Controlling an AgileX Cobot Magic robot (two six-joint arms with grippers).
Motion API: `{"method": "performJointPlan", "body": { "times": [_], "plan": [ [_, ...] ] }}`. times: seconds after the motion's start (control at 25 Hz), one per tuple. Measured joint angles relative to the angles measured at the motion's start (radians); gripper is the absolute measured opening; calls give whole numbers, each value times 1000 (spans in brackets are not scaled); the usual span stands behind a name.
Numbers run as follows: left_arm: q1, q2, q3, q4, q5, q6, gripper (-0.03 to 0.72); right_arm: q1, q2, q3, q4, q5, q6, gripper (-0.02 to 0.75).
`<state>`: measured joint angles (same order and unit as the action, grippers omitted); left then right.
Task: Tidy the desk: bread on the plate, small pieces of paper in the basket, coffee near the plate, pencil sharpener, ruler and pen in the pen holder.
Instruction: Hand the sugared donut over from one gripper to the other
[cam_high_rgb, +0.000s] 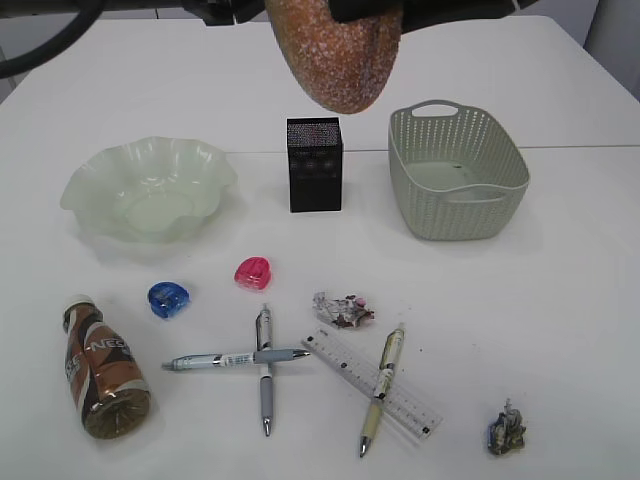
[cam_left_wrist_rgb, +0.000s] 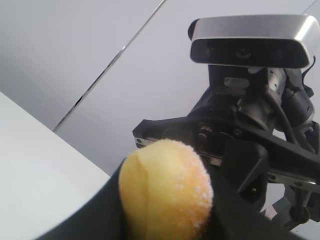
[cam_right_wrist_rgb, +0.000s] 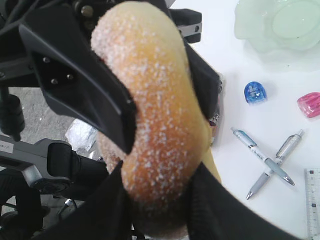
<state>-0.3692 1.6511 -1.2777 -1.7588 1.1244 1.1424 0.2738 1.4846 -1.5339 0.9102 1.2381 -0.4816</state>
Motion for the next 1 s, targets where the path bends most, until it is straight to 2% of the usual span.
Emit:
{"method": "performJointPlan", "body": {
  "times": [0.12, 0.2, 0.32, 0.44, 0.52, 0.64, 0.84, 1.0],
  "plan": [
    [0, 0, 0, 0, 0, -1, 233, 0, 0, 0, 0, 0, 0, 216],
    [0, 0, 0, 0, 0, -1, 232, 0, 0, 0, 0, 0, 0, 254],
    [0, 0, 0, 0, 0, -1, 232, 0, 0, 0, 1, 0, 29, 389],
    [0, 0, 0, 2, 2, -2, 230, -2, -2, 0, 3, 0, 71, 570],
    [-2, 0, 0, 8, 2, -2, 230, -2, -2, 0, 6, -2, 99, 633],
    [-2, 0, 0, 7, 2, -2, 230, -2, -2, 0, 9, -2, 111, 646],
    [-2, 0, 0, 7, 4, -2, 230, -2, -2, 0, 9, -2, 115, 594],
    [-2, 0, 0, 7, 4, -4, 230, -2, -2, 0, 9, -2, 121, 588]
  ]
}}
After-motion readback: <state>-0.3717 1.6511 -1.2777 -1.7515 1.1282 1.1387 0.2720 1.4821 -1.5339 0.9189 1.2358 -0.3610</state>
